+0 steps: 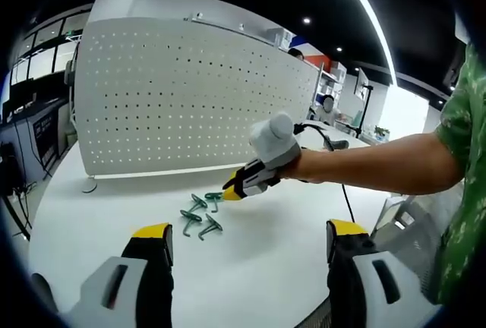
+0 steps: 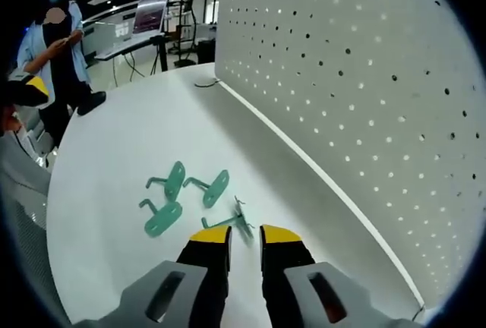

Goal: Insert the hook assembly into the mounting plate slot until the hook locks in place.

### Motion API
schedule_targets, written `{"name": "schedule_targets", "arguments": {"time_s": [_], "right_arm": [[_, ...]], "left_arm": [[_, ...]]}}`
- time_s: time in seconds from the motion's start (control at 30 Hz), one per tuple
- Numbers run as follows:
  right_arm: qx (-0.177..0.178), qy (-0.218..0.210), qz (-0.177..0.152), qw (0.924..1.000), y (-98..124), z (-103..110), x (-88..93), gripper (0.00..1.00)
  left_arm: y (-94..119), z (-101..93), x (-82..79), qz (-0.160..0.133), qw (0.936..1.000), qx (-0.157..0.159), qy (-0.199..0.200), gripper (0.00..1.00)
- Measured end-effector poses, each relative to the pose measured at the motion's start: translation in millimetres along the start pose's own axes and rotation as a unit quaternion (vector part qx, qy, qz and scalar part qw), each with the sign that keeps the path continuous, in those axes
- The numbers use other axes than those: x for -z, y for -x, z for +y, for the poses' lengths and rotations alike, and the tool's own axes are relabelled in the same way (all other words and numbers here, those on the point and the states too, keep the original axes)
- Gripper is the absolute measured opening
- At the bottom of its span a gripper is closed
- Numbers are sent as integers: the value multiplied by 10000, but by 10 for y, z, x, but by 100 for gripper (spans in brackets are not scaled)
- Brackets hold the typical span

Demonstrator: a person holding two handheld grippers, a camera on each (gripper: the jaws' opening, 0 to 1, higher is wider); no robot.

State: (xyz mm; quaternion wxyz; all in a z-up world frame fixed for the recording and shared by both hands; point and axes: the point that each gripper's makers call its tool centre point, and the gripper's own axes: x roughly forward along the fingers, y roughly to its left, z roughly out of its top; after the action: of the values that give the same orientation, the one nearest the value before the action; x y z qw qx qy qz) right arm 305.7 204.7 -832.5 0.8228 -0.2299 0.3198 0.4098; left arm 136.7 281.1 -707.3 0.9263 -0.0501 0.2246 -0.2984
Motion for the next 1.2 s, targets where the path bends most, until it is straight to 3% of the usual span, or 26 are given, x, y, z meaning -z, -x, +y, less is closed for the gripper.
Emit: {"name": "schedule_targets", "arguments": {"time_s": [1.2], "right_arm": [[-35, 167, 44, 9998, -80, -23, 67, 5]], "left_arm": [[-45, 36, 26, 95, 10000, 20, -6, 84]]}}
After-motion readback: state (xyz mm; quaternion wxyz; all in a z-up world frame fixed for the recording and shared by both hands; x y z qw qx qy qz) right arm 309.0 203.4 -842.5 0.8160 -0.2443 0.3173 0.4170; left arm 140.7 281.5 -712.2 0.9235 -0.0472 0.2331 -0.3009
